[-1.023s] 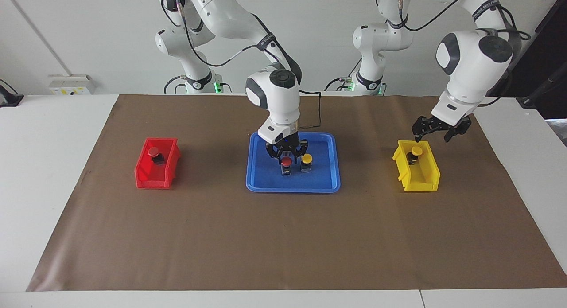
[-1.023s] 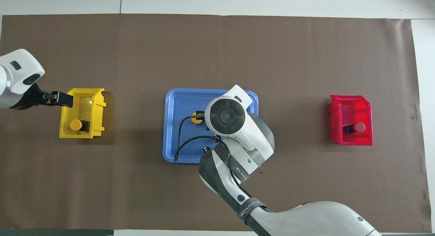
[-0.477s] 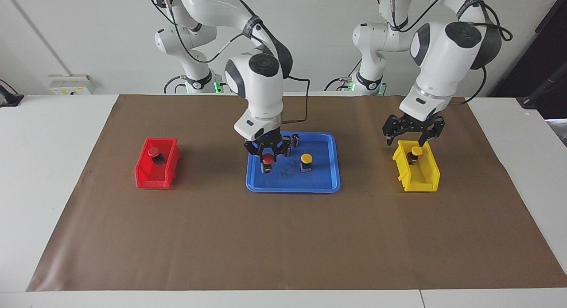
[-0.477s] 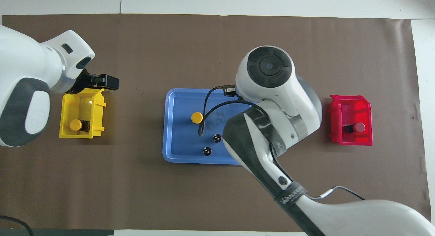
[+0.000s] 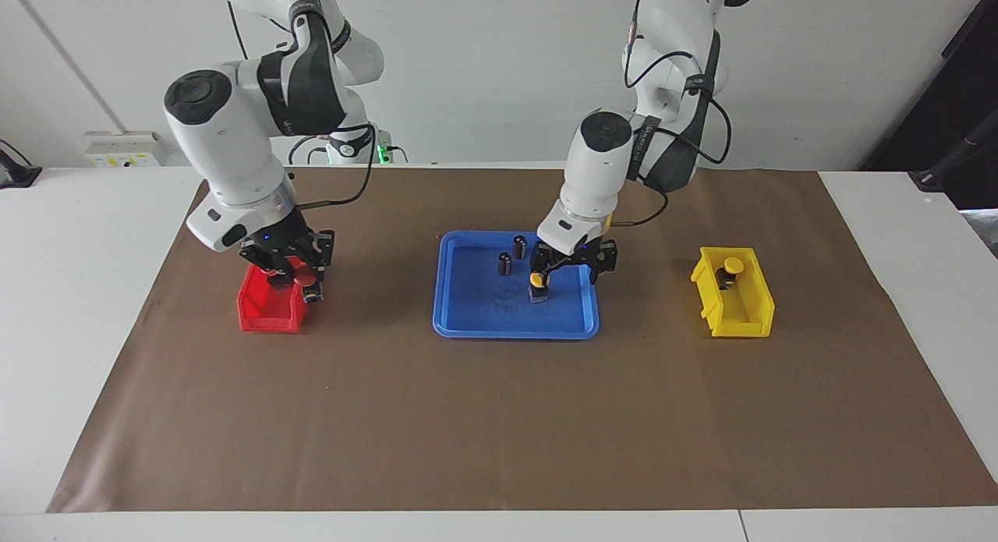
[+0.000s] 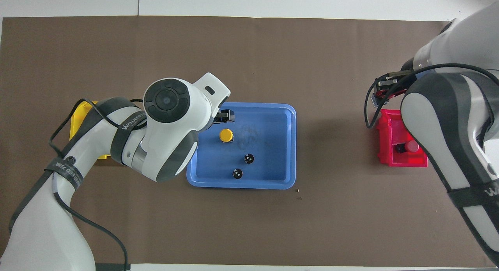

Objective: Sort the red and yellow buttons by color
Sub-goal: 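Drop the red button in the red bin while the left gripper grasps the yellow button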

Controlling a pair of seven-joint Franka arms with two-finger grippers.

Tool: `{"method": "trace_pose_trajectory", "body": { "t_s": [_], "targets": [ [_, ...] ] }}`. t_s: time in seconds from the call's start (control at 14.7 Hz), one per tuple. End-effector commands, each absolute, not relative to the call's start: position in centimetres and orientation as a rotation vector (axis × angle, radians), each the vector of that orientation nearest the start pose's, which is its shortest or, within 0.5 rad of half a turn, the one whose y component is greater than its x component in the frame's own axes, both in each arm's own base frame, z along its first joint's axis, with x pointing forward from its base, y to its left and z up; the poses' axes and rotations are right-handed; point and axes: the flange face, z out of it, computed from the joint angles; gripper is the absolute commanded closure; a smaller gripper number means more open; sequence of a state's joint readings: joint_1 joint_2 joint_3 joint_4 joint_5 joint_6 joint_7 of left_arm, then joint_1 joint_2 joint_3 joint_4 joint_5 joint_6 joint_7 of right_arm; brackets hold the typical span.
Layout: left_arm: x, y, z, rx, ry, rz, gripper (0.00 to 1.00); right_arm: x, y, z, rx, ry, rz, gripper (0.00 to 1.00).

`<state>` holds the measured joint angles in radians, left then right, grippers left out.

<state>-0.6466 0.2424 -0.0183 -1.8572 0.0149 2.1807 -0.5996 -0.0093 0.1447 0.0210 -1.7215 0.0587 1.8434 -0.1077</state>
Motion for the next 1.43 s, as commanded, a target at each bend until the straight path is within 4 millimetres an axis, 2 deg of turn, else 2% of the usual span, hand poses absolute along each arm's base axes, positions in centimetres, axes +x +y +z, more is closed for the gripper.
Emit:
{"method": "trace_pose_trajectory", "body": {
  "t_s": [0.0, 0.2, 0.34, 0.75, 0.82, 0.95, 1.02, 1.09, 1.16, 1.23, 1.3, 1.36],
  "targets": [
    [48.3, -40.1, 38.7, -3.159, 0.087, -0.123, 0.00, 58.6, -2.3, 47.3, -3.047, -0.251, -0.005, 0.84],
    [48.1, -40.5, 36.5, -3.131, 0.107, -0.109, 0.00, 57.2, -5.1, 45.3, -3.051, -0.308, -0.054, 0.84],
    [48.2, -40.5, 35.2, -3.132, 0.107, -0.109, 0.00, 56.2, -5.9, 44.1, -3.055, -0.324, -0.069, 0.84],
    [47.6, -40.8, 35.1, -3.123, 0.077, -0.088, 0.01, 53.2, -6.3, 39.7, -3.064, -0.277, -0.099, 0.84],
    [47.5, -40.9, 35.3, -3.118, 0.073, -0.079, 0.03, 52.9, -6.2, 39.5, -3.062, -0.270, -0.100, 0.84],
    [47.4, -40.7, 35.6, -3.111, 0.058, -0.065, 0.19, 52.6, -6.0, 39.1, -3.062, -0.253, -0.114, 0.84],
    [47.4, -40.7, 35.7, -3.109, 0.053, -0.061, 0.36, 52.6, -6.1, 38.5, -3.063, -0.251, -0.114, 0.84],
    [47.4, -40.6, 35.6, -3.108, 0.051, -0.060, 0.47, 52.4, -6.2, 37.7, -3.064, -0.247, -0.112, 0.84],
    [47.3, -40.6, 35.6, -3.107, 0.053, -0.058, 0.63, 52.2, -6.2, 37.4, -3.066, -0.246, -0.121, 0.84],
    [47.5, -40.5, 35.7, -3.108, 0.041, -0.060, 0.83, 52.0, -6.1, 37.1, -3.066, -0.245, -0.118, 0.84],
    [47.8, -40.2, 35.7, -3.111, 0.023, -0.062, 0.93, 51.9, -6.2, 36.7, -3.067, -0.241, -0.120, 0.84],
    [48.3, -39.8, 36.1, -3.114, -0.006, -0.071, 0.97, 51.9, -6.2, 36.5, -3.070, -0.240, -0.134, 0.84]
  ]
}}
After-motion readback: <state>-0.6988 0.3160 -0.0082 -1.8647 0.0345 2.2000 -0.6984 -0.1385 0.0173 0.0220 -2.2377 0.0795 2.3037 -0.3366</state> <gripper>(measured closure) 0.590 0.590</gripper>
